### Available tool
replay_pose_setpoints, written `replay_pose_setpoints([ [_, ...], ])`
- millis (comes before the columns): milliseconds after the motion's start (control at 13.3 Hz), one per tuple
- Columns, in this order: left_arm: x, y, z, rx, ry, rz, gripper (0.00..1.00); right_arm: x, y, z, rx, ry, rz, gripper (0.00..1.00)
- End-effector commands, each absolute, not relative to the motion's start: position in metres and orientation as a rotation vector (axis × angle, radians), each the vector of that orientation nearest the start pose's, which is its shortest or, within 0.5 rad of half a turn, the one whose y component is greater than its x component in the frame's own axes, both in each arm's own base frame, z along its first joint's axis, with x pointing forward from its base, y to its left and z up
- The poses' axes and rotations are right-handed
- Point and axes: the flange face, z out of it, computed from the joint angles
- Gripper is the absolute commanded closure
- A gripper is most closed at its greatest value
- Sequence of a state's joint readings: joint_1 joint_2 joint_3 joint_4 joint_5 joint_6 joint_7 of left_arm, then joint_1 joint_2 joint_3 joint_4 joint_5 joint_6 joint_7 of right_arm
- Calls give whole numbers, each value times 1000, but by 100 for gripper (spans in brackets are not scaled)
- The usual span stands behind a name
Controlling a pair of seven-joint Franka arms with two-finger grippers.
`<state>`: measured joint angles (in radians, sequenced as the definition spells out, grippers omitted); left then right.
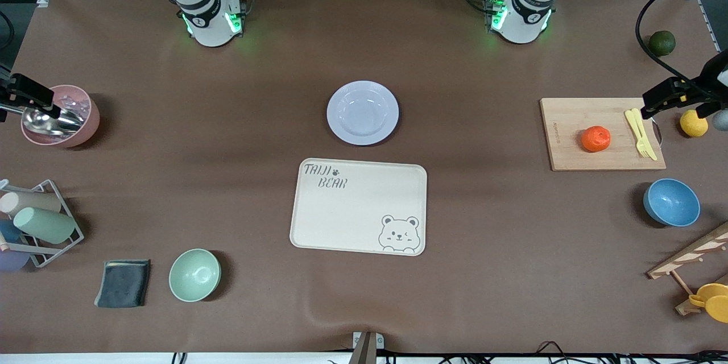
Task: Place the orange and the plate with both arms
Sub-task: 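Lower the left gripper over the orange on the cutting board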
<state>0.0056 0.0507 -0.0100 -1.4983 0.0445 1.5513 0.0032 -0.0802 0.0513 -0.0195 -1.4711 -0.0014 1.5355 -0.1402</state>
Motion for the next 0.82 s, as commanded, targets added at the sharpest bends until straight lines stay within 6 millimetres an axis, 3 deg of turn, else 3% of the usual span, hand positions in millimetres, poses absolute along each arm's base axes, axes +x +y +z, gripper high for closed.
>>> replay_pose_setpoints([
  [0,565,3,636,-3103,31,-14,0,563,-52,641,-3164,-3,-9,0],
  [300,568,13,632,-3070,13,-1,0,563,-54,641,-3163,6,-7,0],
  [375,571,19,611,-3067,4,67,0,563,-53,640,-3156,6,-5,0],
  [600,571,69,541,-3064,-93,173,0,567,-56,631,-3100,21,15,0],
  [750,556,83,490,-3069,-69,207,0,567,-61,631,-3092,18,15,0],
])
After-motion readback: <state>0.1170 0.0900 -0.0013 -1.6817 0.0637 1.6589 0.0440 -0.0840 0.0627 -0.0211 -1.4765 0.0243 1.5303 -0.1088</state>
